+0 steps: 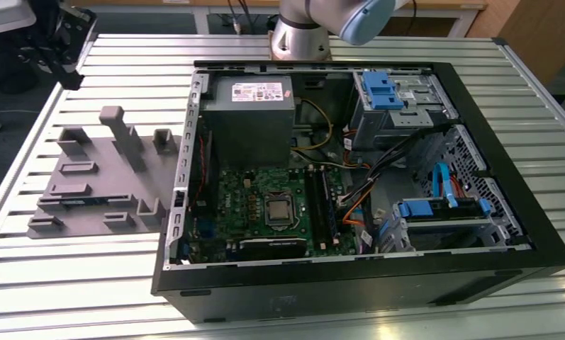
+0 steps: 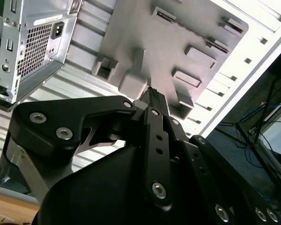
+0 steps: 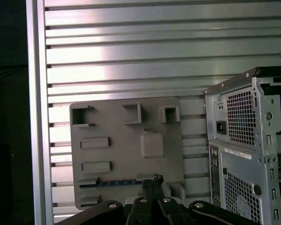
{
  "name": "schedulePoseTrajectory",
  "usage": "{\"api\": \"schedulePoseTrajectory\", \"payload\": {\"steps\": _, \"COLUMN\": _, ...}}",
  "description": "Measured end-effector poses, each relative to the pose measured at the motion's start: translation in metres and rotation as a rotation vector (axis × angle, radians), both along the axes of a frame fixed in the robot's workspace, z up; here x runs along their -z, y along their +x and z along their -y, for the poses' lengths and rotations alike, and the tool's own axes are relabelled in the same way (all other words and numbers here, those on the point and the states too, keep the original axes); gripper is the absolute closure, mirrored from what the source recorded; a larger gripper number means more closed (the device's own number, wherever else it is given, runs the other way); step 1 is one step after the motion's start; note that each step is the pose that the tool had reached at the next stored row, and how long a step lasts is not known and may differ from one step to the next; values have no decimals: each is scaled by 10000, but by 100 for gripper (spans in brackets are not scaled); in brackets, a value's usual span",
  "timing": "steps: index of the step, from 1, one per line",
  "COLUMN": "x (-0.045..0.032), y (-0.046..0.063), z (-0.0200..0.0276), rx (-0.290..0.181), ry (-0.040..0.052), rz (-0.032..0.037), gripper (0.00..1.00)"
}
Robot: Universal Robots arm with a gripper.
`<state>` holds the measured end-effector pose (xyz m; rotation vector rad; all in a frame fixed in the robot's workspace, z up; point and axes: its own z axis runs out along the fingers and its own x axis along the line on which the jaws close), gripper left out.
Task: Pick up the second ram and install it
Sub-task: 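Reach for the second ram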
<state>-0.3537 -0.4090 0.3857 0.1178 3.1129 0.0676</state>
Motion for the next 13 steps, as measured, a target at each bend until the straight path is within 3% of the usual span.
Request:
{"api": "schedulePoseTrajectory", "payload": {"steps": 5, "x": 25, "y": -87, "z": 81, "rx": 4, "ry": 0, "rz": -27, "gripper": 87}}
{"api": "schedulePoseTrajectory", "payload": {"steps": 13, "x": 47, "y": -434, "z": 133, "rx": 1, "ry": 0, "rz": -28, "gripper": 87}}
